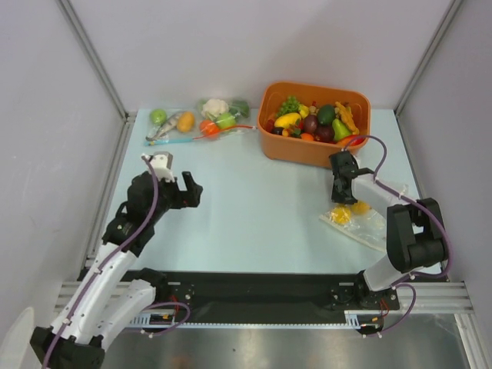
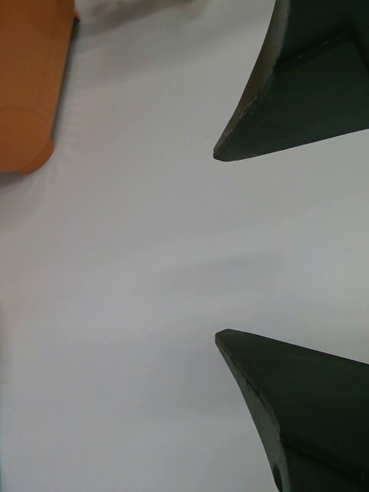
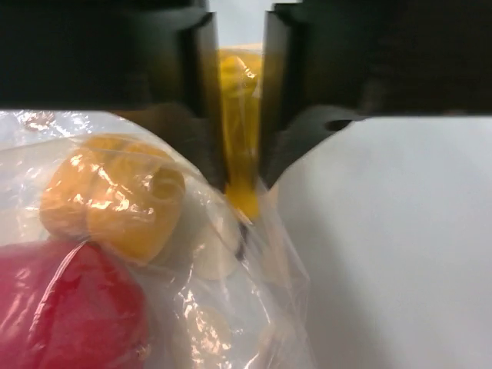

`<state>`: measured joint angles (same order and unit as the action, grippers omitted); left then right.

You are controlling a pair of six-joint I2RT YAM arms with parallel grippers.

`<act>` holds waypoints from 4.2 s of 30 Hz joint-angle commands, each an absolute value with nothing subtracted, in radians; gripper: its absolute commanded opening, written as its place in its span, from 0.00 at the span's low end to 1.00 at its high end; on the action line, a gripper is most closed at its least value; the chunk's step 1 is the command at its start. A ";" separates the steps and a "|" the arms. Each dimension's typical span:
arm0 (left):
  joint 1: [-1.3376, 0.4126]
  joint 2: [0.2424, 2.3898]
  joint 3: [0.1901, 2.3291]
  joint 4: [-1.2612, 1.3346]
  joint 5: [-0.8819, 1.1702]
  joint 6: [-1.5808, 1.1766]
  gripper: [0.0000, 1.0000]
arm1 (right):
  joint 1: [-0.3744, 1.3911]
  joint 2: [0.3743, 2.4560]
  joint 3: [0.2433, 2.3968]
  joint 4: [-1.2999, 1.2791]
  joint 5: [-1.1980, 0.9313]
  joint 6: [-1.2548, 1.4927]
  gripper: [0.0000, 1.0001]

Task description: Open the zip-top bag and remove the fake food

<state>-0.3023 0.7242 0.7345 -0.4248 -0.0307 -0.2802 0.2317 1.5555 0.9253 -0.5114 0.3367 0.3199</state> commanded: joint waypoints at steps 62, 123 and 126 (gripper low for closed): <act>-0.928 1.621 1.212 -0.044 0.134 -0.506 0.00 | 0.370 1.381 1.143 -0.584 0.000 0.489 0.51; -0.885 1.378 1.330 -0.147 0.043 -0.368 0.91 | 0.552 1.170 1.152 -0.629 0.054 0.457 0.00; -0.939 1.353 1.296 -0.158 0.003 -0.324 0.90 | 0.532 1.196 1.213 -0.650 0.041 0.541 0.00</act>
